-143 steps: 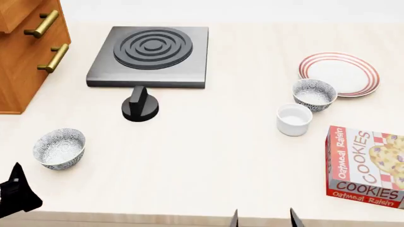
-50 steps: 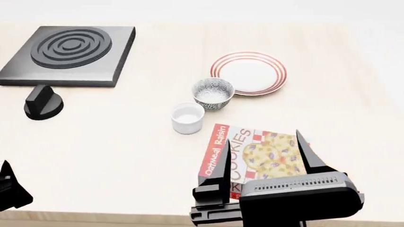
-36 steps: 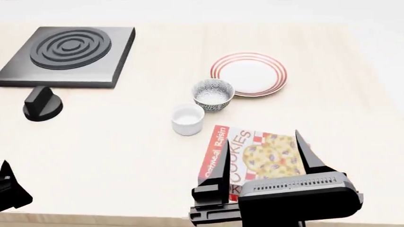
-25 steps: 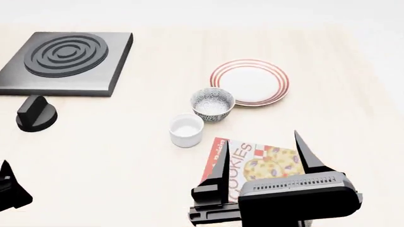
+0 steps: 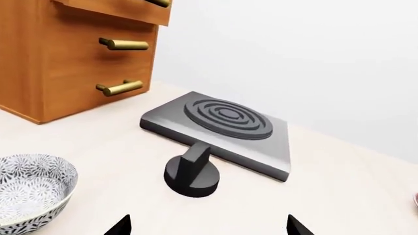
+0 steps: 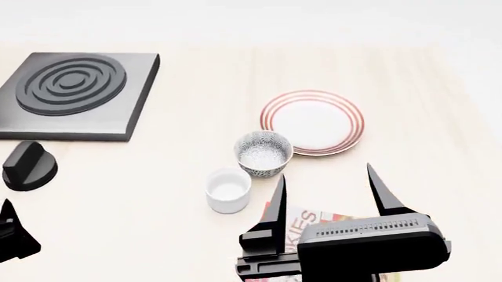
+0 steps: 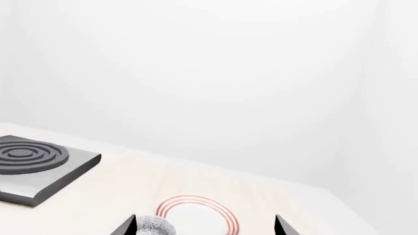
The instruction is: Pick the akita bowl between the plate and the ramekin and place it on the plate.
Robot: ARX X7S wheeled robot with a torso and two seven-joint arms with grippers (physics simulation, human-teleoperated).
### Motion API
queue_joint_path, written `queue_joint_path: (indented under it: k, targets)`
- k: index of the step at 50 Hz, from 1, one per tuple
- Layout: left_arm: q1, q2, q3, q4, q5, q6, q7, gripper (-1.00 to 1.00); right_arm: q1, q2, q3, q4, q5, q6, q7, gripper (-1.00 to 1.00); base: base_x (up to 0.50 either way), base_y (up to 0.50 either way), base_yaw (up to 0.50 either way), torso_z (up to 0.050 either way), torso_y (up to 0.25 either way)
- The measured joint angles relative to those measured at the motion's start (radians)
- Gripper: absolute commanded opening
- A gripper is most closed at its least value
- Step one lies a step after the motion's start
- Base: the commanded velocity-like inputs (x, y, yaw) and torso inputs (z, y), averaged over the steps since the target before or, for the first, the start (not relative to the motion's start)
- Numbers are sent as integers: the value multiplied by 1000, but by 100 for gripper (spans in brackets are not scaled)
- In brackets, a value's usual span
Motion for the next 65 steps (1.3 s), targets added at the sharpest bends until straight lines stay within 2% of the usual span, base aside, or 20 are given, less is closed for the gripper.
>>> queue_joint_path:
  k: [65]
  targets:
    - [1,-14,19,-6,-20,10,-16,100,1,18,-9,24,38,-21,21,100,345,0,0,0,0]
